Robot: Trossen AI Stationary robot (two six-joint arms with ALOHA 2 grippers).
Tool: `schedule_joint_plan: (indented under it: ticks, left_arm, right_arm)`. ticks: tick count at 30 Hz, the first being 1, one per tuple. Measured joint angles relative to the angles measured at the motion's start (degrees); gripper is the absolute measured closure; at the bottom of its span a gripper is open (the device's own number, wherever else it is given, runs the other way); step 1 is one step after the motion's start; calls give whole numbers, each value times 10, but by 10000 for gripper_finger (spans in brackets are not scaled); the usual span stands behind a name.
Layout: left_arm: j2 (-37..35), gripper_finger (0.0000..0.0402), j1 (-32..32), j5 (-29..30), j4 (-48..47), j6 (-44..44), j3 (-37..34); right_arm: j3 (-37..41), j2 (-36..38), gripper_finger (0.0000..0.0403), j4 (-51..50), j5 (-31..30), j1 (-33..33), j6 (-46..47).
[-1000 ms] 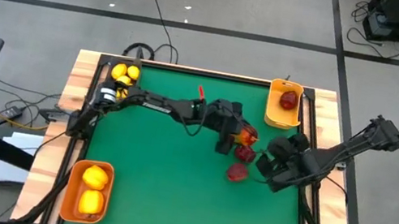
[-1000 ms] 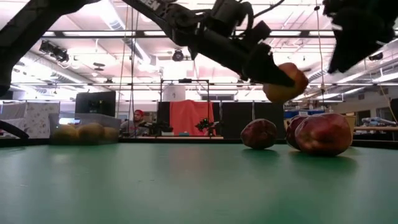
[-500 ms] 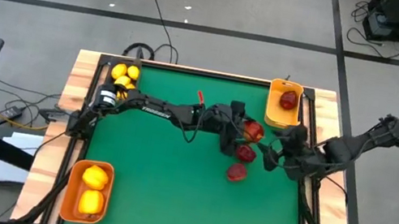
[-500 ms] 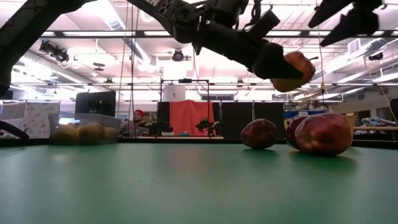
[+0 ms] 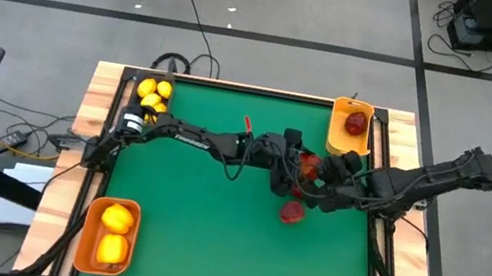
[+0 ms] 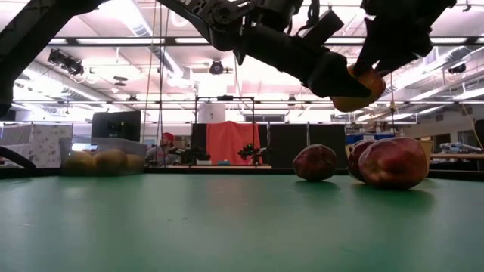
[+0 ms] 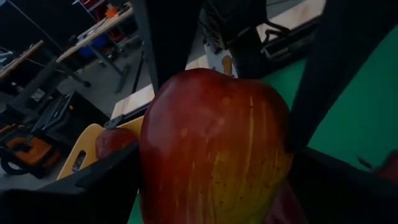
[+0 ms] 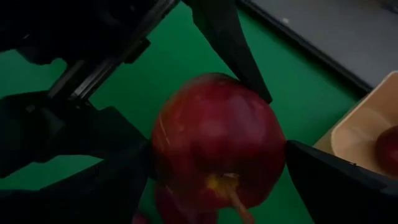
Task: Sort produce into baskets
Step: Put the apple into the yellow bin
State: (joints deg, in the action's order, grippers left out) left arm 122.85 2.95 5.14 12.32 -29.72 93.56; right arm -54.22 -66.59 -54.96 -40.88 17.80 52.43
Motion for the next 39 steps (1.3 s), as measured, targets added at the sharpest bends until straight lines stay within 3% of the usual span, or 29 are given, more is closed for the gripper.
schedule_joint_plan:
  ticks: [4, 11, 17, 25, 28, 32, 39]
  left_arm:
    - [0, 37, -5, 7, -3, -9, -1]
    - [0, 29, -8, 34, -2, -11, -1]
    - [-3, 6, -5, 73, -40, 57, 4]
    - [-2, 3, 26, 50, -183, 140, 2]
    - [-2, 3, 35, 2, -240, 169, 2]
    - [-2, 3, 38, 16, -294, 182, 2]
    - [-1, 3, 38, 15, -335, 168, 1]
  right_arm:
    - [0, -5, 33, 4, 30, -16, -2]
    - [0, 15, 108, 2, 45, -25, -8]
    - [0, 39, 108, -2, 31, -38, 7]
    - [0, 53, 112, -60, -6, -74, 28]
    - [0, 53, 112, -116, -46, -111, 48]
    - [0, 53, 108, -160, -72, -191, 41]
    - [0, 53, 79, -111, -65, -336, -97]
